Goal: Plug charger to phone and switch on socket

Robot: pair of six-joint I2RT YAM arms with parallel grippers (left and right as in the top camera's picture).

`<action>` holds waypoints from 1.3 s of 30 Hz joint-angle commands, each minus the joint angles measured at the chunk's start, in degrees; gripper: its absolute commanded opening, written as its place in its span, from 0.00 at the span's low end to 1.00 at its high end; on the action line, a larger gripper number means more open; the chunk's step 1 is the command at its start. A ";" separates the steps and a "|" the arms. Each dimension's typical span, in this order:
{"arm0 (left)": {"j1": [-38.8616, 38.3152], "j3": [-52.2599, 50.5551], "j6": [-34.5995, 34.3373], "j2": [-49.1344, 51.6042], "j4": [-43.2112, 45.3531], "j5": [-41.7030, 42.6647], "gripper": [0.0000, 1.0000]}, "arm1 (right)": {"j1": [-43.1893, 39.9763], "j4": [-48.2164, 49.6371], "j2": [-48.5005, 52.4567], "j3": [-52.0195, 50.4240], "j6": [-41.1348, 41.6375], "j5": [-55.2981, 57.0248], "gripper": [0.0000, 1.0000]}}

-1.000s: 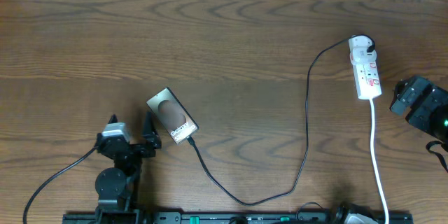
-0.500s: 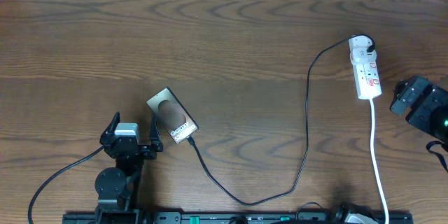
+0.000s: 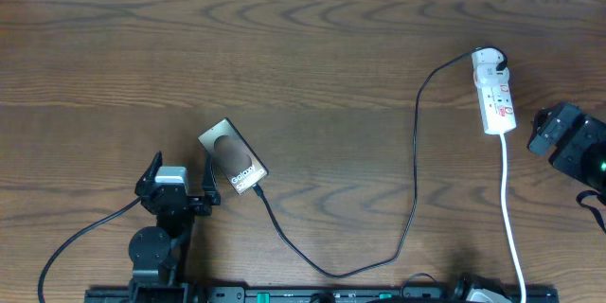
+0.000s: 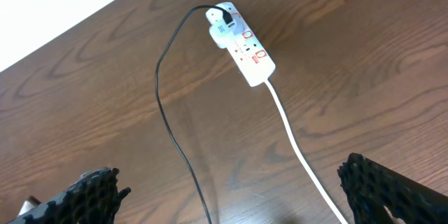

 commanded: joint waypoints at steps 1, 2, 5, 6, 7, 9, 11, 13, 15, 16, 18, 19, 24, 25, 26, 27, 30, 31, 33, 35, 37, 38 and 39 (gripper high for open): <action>0.28 -0.90 0.96 -0.35 -2.10 1.60 0.85 | 0.00 -0.04 -0.11 0.20 0.66 -0.33 0.99; 0.28 -0.90 0.98 -0.35 -2.10 1.60 0.85 | 0.00 -0.07 -0.11 0.20 0.66 -0.33 0.99; 0.28 -0.90 0.98 -0.35 -2.10 1.60 0.85 | 0.00 -0.07 -0.11 0.20 0.66 -0.33 0.99; 0.28 -0.90 0.96 -0.35 -2.10 1.60 0.85 | 0.00 -0.04 -0.11 0.20 0.66 -0.33 0.99; 0.28 -0.90 0.96 -0.35 -2.10 1.60 0.85 | 0.00 -0.07 -0.11 0.20 0.66 -0.33 0.99; 0.28 -0.90 0.96 -0.35 -2.10 1.60 0.85 | 0.00 -0.07 -0.11 0.20 0.66 -0.33 0.99; 0.28 -0.90 0.96 -0.35 -2.10 1.60 0.85 | 0.00 -0.07 -0.11 0.20 0.66 -0.35 0.99; 0.28 -0.90 0.98 -0.35 -2.10 1.60 0.85 | 0.00 -0.07 -0.11 0.20 0.66 -0.35 0.99; 0.28 -0.90 0.96 -0.35 -2.10 1.60 0.85 | 0.00 -0.07 -0.11 0.20 0.66 -0.33 0.99; 0.28 -0.90 0.98 -0.35 -2.10 1.60 0.85 | 0.00 -0.04 -0.11 0.20 0.66 -0.33 0.99; 0.28 -0.90 0.98 -0.35 -2.10 1.60 0.85 | 0.81 -0.04 -0.13 0.20 0.66 -0.31 0.99; 0.28 -0.90 0.98 -0.35 -2.10 1.60 0.85 | 1.16 -0.07 -0.20 0.20 0.66 -0.33 0.99; 0.28 -0.90 0.96 -0.35 -2.10 1.60 0.85 | 2.38 -0.04 -0.17 0.20 0.66 -0.33 0.99; 0.28 -0.90 0.98 -0.35 -2.10 1.60 0.85 | 2.38 -0.07 -0.17 0.20 0.66 -0.33 0.99; 0.28 -0.90 0.96 -0.35 -2.10 1.60 0.85 | 2.36 -0.09 -0.17 0.20 0.66 -0.33 0.99; 0.28 -0.90 0.96 -0.35 -2.10 1.60 0.85 | 2.36 -0.13 -0.17 0.20 0.66 -0.33 0.99; 0.28 -0.90 0.98 -0.35 -2.10 1.60 0.85 | 2.36 -0.07 -0.17 0.17 0.63 -0.15 0.99; 0.28 -0.90 0.96 -0.35 -2.10 1.60 0.85 | 2.38 -0.02 -0.24 0.17 0.63 0.31 0.99; 0.28 -0.90 0.98 -0.35 -2.10 1.60 0.85 | 2.38 0.50 -0.31 -0.26 0.66 1.44 0.99; 0.28 -0.90 0.96 -0.35 -2.10 1.60 0.85 | 2.38 2.12 -0.59 -1.33 0.66 1.60 0.99; 0.28 -0.90 0.96 -0.35 -2.10 1.60 0.85 | 2.40 5.09 -1.51 -3.69 0.79 1.20 0.99; 0.28 -0.90 0.98 -0.35 -2.10 1.60 0.85 | 2.49 7.39 -2.40 -5.79 1.38 0.79 0.99; 0.28 -0.90 0.96 -0.35 -2.10 1.60 0.85 | 2.49 11.87 -4.48 -10.23 2.23 -0.26 0.99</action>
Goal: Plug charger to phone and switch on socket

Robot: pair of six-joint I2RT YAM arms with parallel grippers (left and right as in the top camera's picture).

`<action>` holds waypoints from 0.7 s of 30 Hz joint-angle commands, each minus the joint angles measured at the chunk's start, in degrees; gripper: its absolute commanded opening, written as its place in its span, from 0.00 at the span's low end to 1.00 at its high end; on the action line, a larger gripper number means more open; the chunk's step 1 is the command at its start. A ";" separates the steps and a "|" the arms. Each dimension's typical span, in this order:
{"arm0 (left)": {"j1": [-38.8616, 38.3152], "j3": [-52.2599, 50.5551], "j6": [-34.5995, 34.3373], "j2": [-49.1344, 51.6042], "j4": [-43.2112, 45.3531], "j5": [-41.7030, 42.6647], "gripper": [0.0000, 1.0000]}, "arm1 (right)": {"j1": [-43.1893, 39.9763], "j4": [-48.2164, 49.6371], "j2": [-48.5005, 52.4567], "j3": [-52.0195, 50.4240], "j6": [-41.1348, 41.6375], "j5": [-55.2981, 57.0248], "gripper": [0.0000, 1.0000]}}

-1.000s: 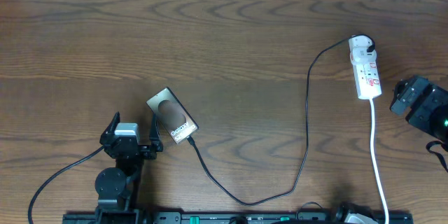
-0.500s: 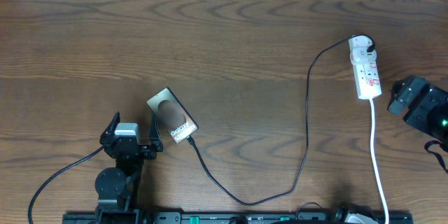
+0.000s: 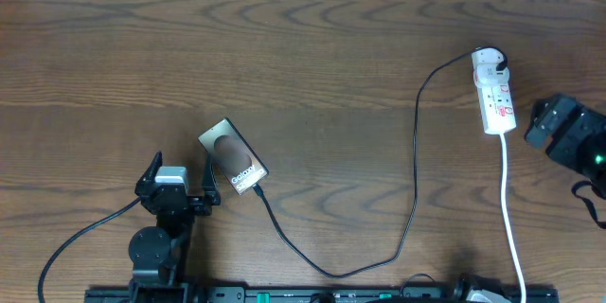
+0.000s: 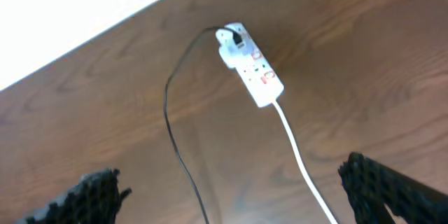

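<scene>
A phone (image 3: pixel 233 157) lies face down at the left of the table, and a black cable (image 3: pixel 413 180) is plugged into its near end. The cable runs to a white charger (image 3: pixel 488 58) seated in the far end of a white power strip (image 3: pixel 496 95). The strip (image 4: pixel 253 72) has red switches; their position is too blurred to read. My right gripper (image 4: pixel 234 197) is open, fingers wide apart and holding nothing, just right of the strip (image 3: pixel 536 125). My left gripper (image 3: pixel 180 178) stands open beside the phone's left side, empty.
The strip's white lead (image 3: pixel 511 218) runs to the table's near edge (image 3: pixel 303 292), where a black rail lies. The black cable loops across the near middle. The dark wooden table's far edge meets a white surface.
My right gripper has shifted slightly toward the far side and drawn back, so the strip looks smaller and blurred in the wrist view. Phone, cable and left arm have not moved.
</scene>
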 commanded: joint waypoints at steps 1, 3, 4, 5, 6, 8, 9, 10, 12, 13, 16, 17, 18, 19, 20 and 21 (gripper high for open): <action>0.28 -0.90 0.96 -0.35 -2.08 1.57 0.85 | 0.57 8.09 -4.57 -9.44 2.86 -1.55 0.99; 0.28 -0.90 0.98 -0.35 -2.08 1.57 0.85 | 0.68 17.42 -8.79 -18.10 5.60 -3.26 0.99; 0.28 -0.90 0.96 -0.35 -2.08 1.57 0.85 | 0.96 23.12 -11.13 -23.04 7.28 -3.85 0.99; 0.28 -0.90 0.96 -0.35 -2.08 1.57 0.85 | 1.31 28.02 -13.11 -27.34 8.72 -4.07 0.99; 0.28 -0.90 0.98 -0.35 -2.08 1.57 0.85 | 1.77 32.87 -15.17 -31.67 10.34 -4.04 0.99; 0.28 -0.90 0.96 -0.35 -2.08 1.57 0.85 | 2.89 44.11 -19.71 -41.40 13.18 -4.00 0.99; 0.28 -0.90 0.98 -0.35 -2.08 1.57 0.85 | 3.52 50.12 -22.08 -46.45 13.97 -4.02 0.99; 0.28 -0.90 0.96 -0.35 -2.08 1.57 0.85 | 4.11 55.32 -24.00 -50.62 14.01 -4.02 0.99; 0.28 -0.90 0.98 -0.35 -2.08 1.57 0.85 | 5.57 66.84 -27.93 -59.47 13.94 -3.96 0.99; 0.28 -0.90 0.96 -0.35 -2.08 1.57 0.85 | 6.34 74.18 -30.14 -64.92 13.70 -3.78 0.99; 0.28 -0.90 0.96 -0.35 -2.08 1.57 0.85 | 7.67 87.71 -34.53 -76.32 12.55 -3.78 0.99; 0.28 -0.90 0.98 -0.35 -2.08 1.57 0.85 | 8.13 91.01 -35.95 -80.00 12.22 -3.76 0.99; 0.28 -0.90 0.96 -0.35 -2.08 1.57 0.85 | 8.50 93.55 -37.13 -83.08 12.11 -3.56 0.99; 0.28 -0.90 0.98 -0.35 -2.08 1.57 0.85 | 8.92 96.65 -38.66 -87.06 11.89 -3.41 0.99; 0.28 -0.90 0.98 -0.35 -2.08 1.57 0.85 | 9.18 98.40 -39.52 -89.26 11.76 -3.30 0.99; 0.28 -0.90 0.96 -0.35 -2.08 1.57 0.85 | 9.55 101.26 -41.00 -93.07 11.54 -3.19 0.99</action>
